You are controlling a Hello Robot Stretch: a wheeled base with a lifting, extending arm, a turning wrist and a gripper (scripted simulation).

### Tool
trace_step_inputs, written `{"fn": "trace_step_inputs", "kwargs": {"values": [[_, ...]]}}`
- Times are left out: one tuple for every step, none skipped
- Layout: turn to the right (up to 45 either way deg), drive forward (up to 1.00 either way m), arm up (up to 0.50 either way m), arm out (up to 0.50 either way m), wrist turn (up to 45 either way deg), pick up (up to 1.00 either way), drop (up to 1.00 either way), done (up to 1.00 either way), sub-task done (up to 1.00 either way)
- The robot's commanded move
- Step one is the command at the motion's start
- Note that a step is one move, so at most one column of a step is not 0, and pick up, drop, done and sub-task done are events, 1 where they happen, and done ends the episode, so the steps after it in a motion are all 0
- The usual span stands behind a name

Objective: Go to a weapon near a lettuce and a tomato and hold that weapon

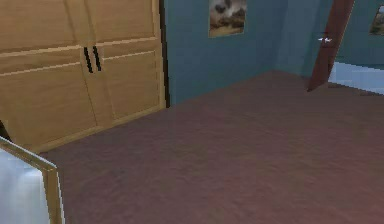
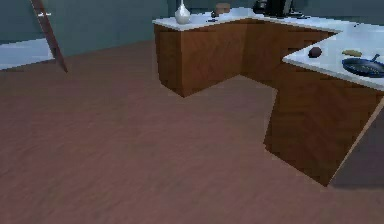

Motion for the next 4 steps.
{"fn": "trace_step_inputs", "kwargs": {"values": [[15.0,0.00,0.00,0.00,0.0,0.00,0.00,0.00,0.00],[0.0,0.05,0.00,0.00,0.0,0.00,0.00,0.00,0.00],[45.0,0.00,0.00,0.00,0.0,0.00,0.00,0.00,0.00],[45.0,0.00,0.00,0.00,0.0,0.00,0.00,0.00,0.00]]}}
